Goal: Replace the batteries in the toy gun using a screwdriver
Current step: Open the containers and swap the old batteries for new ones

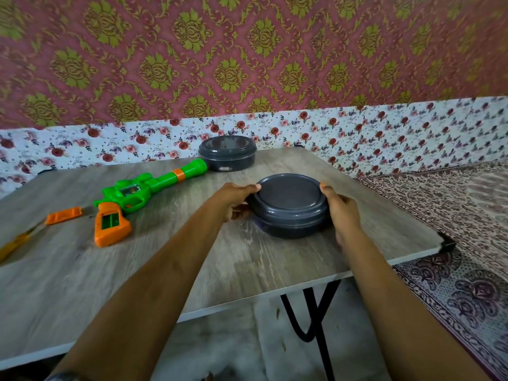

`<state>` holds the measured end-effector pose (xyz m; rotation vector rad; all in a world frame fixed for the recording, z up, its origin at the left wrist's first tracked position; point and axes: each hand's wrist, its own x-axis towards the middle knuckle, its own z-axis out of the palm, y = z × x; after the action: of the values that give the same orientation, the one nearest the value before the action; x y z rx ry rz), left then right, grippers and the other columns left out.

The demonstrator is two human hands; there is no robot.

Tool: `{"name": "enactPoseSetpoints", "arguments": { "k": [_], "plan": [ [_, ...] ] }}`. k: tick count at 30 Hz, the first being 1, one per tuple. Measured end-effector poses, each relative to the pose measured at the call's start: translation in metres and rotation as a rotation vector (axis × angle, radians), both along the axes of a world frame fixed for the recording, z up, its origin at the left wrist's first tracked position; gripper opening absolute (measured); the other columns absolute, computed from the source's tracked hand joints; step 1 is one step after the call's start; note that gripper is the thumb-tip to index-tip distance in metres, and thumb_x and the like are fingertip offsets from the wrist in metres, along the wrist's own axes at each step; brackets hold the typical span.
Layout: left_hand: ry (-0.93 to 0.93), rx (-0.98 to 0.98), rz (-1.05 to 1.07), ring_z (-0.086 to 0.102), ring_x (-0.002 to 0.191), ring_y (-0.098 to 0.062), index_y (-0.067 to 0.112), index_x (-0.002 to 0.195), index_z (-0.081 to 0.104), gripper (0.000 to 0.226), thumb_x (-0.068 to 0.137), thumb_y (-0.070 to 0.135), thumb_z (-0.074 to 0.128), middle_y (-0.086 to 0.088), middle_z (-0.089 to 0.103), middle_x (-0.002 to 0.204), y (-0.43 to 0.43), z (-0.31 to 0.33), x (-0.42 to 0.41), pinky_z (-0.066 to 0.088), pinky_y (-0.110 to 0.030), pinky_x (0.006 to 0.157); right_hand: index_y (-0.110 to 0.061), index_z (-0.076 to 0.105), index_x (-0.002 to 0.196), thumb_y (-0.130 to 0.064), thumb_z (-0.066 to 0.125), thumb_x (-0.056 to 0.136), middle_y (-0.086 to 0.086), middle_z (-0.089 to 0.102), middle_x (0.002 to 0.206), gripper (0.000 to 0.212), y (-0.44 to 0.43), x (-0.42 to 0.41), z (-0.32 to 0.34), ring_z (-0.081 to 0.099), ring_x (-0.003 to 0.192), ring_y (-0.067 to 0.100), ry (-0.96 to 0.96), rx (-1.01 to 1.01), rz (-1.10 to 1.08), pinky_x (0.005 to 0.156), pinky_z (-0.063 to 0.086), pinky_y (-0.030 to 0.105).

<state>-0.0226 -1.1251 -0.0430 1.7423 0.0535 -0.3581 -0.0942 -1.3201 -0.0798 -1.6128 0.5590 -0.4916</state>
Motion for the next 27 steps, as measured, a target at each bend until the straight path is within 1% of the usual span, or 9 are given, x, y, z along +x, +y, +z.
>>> {"name": "enactPoseSetpoints", "arguments": {
  "k": [3, 6, 12, 17, 20, 22, 23, 25, 27],
  "plan": [
    [0.069, -0.090, 0.015, 0.057, 0.074, -0.019, 0.006, 0.109, 0.061, 0.034, 0.084, 0.028, 0.069, -0.011, 0.060, 0.097, 0.000, -0.006, 0.006, 0.051, -0.029, 0.057, -0.005, 0.061, 0.105, -0.041, 0.063, 0.081, 0.007, 0.062, 0.112, 0.044, -0.004, 0.007, 0.006, 0.056, 0.107, 0.023, -0.019, 0.125, 0.011, 0.084, 0.040, 0.032],
    [0.103, -0.136, 0.026, 0.052, 0.068, -0.018, 0.008, 0.106, 0.061, 0.032, 0.083, 0.028, 0.069, -0.008, 0.057, 0.085, -0.002, -0.012, 0.010, 0.048, -0.029, 0.053, -0.008, 0.057, 0.095, -0.031, 0.061, 0.085, 0.007, 0.057, 0.105, 0.026, -0.004, 0.011, 0.006, 0.053, 0.101, 0.022, -0.025, 0.107, -0.013, 0.086, 0.041, 0.033],
    [0.054, -0.108, 0.039, 0.052, 0.069, -0.020, 0.007, 0.100, 0.061, 0.028, 0.083, 0.028, 0.069, -0.009, 0.057, 0.082, -0.004, -0.017, 0.017, 0.051, -0.032, 0.059, 0.004, 0.062, 0.099, -0.029, 0.058, 0.089, 0.011, 0.059, 0.093, 0.036, -0.006, 0.019, 0.005, 0.054, 0.089, 0.025, 0.013, -0.011, -0.033, 0.083, 0.044, 0.036],
    [-0.021, -0.075, 0.098, 0.054, 0.066, -0.019, 0.004, 0.100, 0.060, 0.028, 0.087, 0.028, 0.065, -0.010, 0.057, 0.078, -0.008, -0.016, 0.008, 0.051, -0.030, 0.055, -0.008, 0.054, 0.065, -0.035, 0.052, 0.091, 0.011, 0.057, 0.074, 0.038, -0.001, 0.018, 0.004, 0.054, 0.077, 0.027, 0.057, -0.207, -0.072, 0.070, 0.041, 0.034],
    [-0.219, 0.106, 0.152, 0.055, 0.063, -0.023, 0.008, 0.073, 0.058, 0.032, 0.089, 0.037, 0.060, -0.010, 0.057, 0.072, -0.009, -0.018, 0.002, 0.050, -0.032, 0.061, -0.014, 0.044, 0.055, -0.040, 0.046, 0.093, 0.005, 0.047, 0.061, 0.046, 0.004, 0.009, 0.007, 0.050, 0.072, 0.026, 0.094, -0.315, -0.086, 0.067, 0.037, 0.034],
    [-0.346, 0.294, 0.108, 0.059, 0.069, -0.026, 0.011, 0.070, 0.058, 0.038, 0.091, 0.042, 0.055, -0.012, 0.061, 0.078, -0.008, -0.016, -0.005, 0.052, -0.035, 0.073, -0.011, 0.052, 0.066, -0.044, 0.040, 0.095, 0.009, 0.054, 0.071, 0.045, 0.007, -0.001, 0.012, 0.053, 0.078, 0.028, 0.143, -0.425, -0.057, 0.069, 0.039, 0.034],
    [-0.407, 0.382, 0.079, 0.062, 0.080, -0.026, 0.011, 0.082, 0.062, 0.036, 0.092, 0.044, 0.053, -0.013, 0.064, 0.090, -0.006, -0.014, -0.008, 0.051, -0.036, 0.081, -0.007, 0.059, 0.084, -0.043, 0.038, 0.096, 0.015, 0.060, 0.088, 0.043, 0.008, -0.005, 0.015, 0.056, 0.088, 0.030, 0.169, -0.507, -0.043, 0.074, 0.041, 0.036],
    [-0.572, 0.506, 0.043, 0.058, 0.107, -0.026, 0.011, 0.112, 0.063, 0.039, 0.093, 0.043, 0.052, -0.009, 0.062, 0.117, -0.001, -0.007, -0.016, 0.046, -0.037, 0.095, -0.005, 0.050, 0.126, -0.036, 0.037, 0.097, 0.019, 0.052, 0.128, 0.044, 0.010, -0.014, 0.020, 0.052, 0.115, 0.034, 0.146, -0.674, -0.035, 0.091, 0.043, 0.040],
    [-0.739, 0.503, -0.046, 0.055, 0.114, -0.021, 0.015, 0.119, 0.062, 0.036, 0.092, 0.037, 0.055, -0.003, 0.061, 0.123, 0.006, 0.004, -0.030, 0.043, -0.033, 0.097, -0.010, 0.043, 0.136, -0.033, 0.041, 0.097, 0.011, 0.046, 0.141, 0.046, 0.012, -0.030, 0.024, 0.047, 0.125, 0.029, -0.009, -0.723, 0.019, 0.101, 0.041, 0.041]
  ]
}}
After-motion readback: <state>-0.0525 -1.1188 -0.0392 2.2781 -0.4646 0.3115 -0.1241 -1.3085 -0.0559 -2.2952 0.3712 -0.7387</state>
